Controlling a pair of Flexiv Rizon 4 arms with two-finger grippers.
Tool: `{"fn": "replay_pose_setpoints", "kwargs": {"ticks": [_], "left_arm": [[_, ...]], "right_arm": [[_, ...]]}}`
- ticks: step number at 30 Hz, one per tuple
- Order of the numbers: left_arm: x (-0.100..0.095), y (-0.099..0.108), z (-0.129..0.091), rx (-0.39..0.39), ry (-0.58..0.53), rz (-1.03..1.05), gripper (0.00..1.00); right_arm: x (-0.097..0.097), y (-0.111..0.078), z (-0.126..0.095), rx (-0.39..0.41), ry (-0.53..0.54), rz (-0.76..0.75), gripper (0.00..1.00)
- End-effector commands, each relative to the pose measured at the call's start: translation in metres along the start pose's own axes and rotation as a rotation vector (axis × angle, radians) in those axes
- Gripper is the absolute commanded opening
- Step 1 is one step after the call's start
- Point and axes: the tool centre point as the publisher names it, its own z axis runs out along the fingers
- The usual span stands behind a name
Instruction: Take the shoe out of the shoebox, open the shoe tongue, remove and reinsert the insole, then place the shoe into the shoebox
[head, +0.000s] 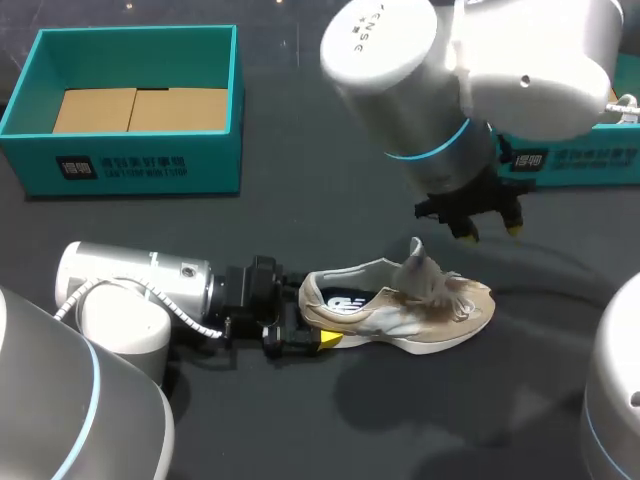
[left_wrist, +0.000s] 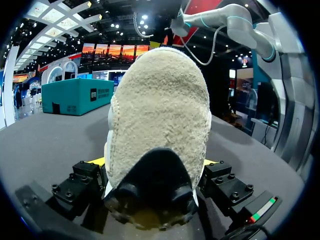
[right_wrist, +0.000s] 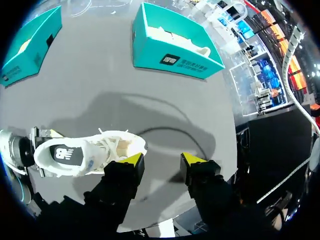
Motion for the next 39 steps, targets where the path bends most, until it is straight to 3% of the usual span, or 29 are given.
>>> {"fn": "replay_pose_setpoints", "kwargs": {"ticks": [1,9,12,14,15,27,28,30,31,39], "left_arm": [[0.002,0.002,-0.001,-0.001,0.0,0.001,0.0],[0.002,0.002,-0.001,-0.001,0.0,0.001,0.0],[0.002,0.002,-0.001,-0.001,0.0,0.001,0.0],[0.002,0.002,-0.001,-0.001,0.0,0.001,0.0],[0.002,0.002,-0.001,-0.001,0.0,0.001,0.0],[0.002,0.002,-0.001,-0.001,0.0,0.001,0.0],[0.002,0.002,-0.001,-0.001,0.0,0.001,0.0],[0.002,0.002,-0.001,-0.001,0.0,0.001,0.0],[0.002,0.002,-0.001,-0.001,0.0,0.001,0.0],[0.002,0.002,-0.001,-0.001,0.0,0.001,0.0]], "right_arm": [[0.001,0.001,-0.043,-0.112,0.035,-0.181,0.0],[0.023,0.003,-0.091,-0.256,0.187,-0.569,0.0],[0.036,0.006,-0.1,-0.264,0.28,-0.732,0.0],[0.046,0.006,-0.101,-0.209,0.383,-0.867,0.0],[0.05,0.007,-0.099,-0.138,0.381,-0.861,0.0],[0.05,0.007,-0.099,-0.138,0.381,-0.861,0.0],[0.06,0.003,-0.098,-0.144,0.359,-0.904,0.0],[0.075,-0.007,-0.097,-0.234,0.415,-1.008,0.0],[0.082,-0.01,-0.095,-0.21,0.39,-1.013,0.0],[0.115,-0.029,-0.08,-0.292,0.481,-1.2,0.0]]}}
